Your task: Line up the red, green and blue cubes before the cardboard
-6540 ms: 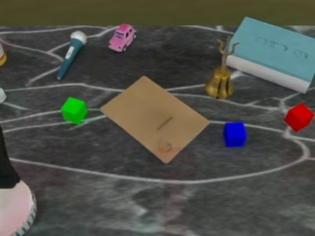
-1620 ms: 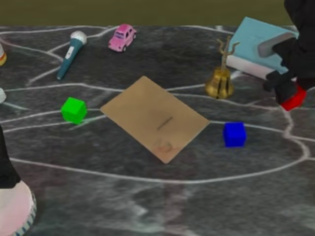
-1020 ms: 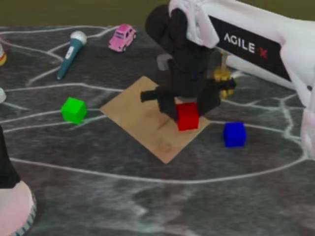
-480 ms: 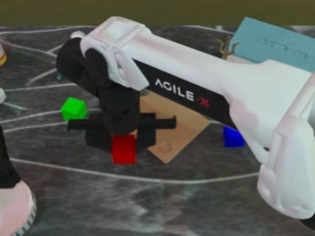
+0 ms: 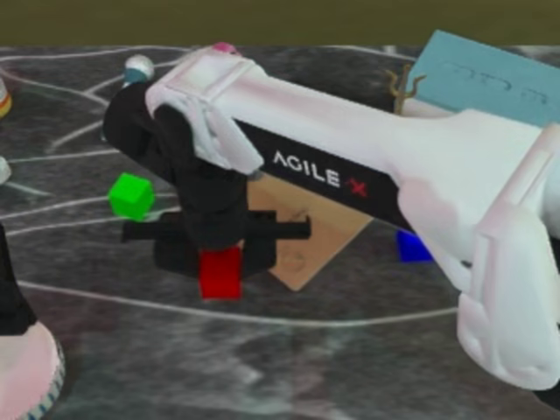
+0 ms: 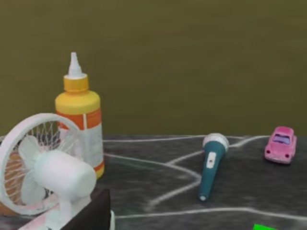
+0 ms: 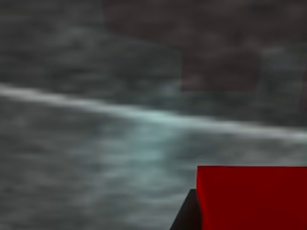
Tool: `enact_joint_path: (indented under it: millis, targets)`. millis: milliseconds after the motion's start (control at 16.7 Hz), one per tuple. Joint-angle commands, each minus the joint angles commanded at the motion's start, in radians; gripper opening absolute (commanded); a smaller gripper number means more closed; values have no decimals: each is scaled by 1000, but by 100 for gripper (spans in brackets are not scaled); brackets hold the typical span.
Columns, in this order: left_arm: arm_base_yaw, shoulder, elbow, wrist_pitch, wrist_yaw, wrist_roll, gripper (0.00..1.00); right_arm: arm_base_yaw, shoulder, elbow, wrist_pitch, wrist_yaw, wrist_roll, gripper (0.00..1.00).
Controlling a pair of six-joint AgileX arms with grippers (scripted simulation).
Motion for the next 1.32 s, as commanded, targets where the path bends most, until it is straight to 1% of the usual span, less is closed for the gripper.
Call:
enact_joint_path:
  millis: [300,600,1320]
  targets:
    - [0,0,0,0,0,0,100,4,15,-161,174,1,2,0]
    - [0,0,0,0,0,0,100,6,18,-174,187,2,3,0]
    - [0,0,0,0,0,0,100,6,18,-174,187,2,3,90]
